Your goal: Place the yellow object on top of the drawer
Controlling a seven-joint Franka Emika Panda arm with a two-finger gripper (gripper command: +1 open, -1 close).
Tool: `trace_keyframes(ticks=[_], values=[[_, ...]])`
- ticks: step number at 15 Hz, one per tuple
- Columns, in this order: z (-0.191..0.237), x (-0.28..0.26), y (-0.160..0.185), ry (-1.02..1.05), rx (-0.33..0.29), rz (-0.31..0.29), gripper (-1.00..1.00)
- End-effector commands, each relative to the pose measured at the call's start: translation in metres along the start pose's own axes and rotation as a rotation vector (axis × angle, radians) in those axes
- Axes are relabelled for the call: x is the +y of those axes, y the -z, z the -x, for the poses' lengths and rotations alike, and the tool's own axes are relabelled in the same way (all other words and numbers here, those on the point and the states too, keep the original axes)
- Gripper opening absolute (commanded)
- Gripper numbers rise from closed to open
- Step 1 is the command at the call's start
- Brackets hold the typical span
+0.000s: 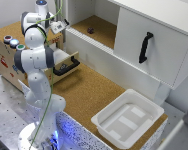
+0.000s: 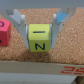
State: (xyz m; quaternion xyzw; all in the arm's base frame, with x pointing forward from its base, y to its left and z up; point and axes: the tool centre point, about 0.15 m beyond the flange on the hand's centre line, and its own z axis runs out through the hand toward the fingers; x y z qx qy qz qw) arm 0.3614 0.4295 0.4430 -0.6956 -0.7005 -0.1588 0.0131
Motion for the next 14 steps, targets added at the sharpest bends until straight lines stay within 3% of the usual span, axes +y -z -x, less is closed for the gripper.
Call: trace_keyframes(ticks=[1,4,10,14], values=[[-0.017,0.01,-0.019,-0.033,-0.065,0.038,1.0],[-0.012,0.014,-0.007,-0.063,-0.036,0.044,1.0],[-0.003,0.021,0.056,-0.063,0.045,0.075,1.0],[0.0,0.018,0.063,-0.065,0.042,0.069,1.0]])
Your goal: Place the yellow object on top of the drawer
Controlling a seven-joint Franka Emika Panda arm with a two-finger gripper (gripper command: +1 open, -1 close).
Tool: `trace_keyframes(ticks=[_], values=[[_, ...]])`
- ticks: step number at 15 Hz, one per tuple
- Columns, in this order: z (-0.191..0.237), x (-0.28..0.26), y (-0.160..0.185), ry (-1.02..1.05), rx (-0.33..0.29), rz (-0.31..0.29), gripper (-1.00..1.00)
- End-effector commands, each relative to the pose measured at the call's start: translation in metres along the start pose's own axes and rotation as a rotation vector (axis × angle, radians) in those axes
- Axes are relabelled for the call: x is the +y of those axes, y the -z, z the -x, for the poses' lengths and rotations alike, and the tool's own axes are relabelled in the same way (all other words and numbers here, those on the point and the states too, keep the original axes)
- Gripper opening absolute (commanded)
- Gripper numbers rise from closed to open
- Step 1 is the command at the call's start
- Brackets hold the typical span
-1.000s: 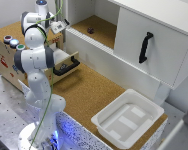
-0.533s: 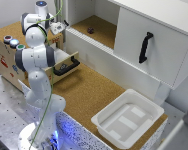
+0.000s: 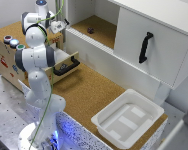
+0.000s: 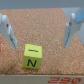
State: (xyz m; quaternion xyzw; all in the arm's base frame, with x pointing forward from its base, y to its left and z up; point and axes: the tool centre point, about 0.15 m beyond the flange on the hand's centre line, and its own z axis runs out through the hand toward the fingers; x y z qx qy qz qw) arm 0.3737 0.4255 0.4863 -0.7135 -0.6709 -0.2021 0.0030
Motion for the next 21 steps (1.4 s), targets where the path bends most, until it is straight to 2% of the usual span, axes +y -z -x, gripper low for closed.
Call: trace_keyframes(ticks=[1,14,15,16,18,21], values=[[0.005,0.0,0.023,-0.003,0.0,-0.016,1.0],[0.005,0.0,0.023,-0.003,0.0,-0.016,1.0],[0.003,-0.003,0.019,0.0,0.001,0.015,1.0],[-0.001,-0.006,0.021,0.058,-0.056,0.016,1.0],[-0.016,-0.019,0.033,0.13,-0.134,-0.024,1.0],[-0.037,-0.049,0.045,0.222,-0.203,-0.103,1.0]])
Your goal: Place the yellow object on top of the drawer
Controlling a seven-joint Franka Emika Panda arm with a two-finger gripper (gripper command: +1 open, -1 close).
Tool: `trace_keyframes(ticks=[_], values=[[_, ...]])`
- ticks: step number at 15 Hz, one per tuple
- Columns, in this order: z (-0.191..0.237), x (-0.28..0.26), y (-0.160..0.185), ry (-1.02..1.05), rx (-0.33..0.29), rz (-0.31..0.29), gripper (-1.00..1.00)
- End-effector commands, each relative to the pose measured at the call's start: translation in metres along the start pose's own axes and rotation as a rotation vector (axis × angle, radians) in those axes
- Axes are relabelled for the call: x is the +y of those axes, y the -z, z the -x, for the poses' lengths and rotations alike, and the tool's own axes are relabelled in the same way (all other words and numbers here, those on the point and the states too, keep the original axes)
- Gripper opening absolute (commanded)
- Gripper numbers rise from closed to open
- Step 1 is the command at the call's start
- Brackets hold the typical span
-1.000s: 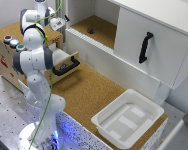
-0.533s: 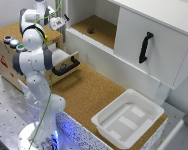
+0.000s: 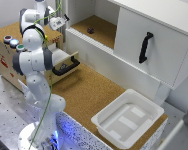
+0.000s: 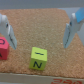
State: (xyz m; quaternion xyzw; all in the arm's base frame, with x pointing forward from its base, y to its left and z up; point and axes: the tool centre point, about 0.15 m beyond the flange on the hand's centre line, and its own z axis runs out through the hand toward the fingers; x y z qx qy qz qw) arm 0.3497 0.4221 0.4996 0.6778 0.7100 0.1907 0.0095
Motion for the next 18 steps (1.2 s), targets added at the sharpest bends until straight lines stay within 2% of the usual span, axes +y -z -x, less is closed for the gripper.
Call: trace_keyframes(ticks=[1,4,7,9,11,13,14,15,18], values=[[-0.048,-0.038,0.032,0.133,-0.201,-0.128,1.0],[-0.064,-0.063,0.054,0.159,-0.279,-0.172,1.0],[-0.065,-0.083,0.063,0.067,-0.373,-0.196,1.0],[-0.071,-0.098,0.062,-0.027,-0.405,-0.18,1.0],[-0.076,-0.106,0.06,-0.069,-0.478,-0.139,1.0],[-0.072,-0.104,0.063,-0.196,-0.43,-0.15,1.0],[-0.074,-0.102,0.067,-0.231,-0.339,-0.149,1.0],[-0.076,-0.101,0.07,-0.224,-0.286,-0.152,1.0],[-0.076,-0.101,0.07,-0.224,-0.286,-0.152,1.0]])
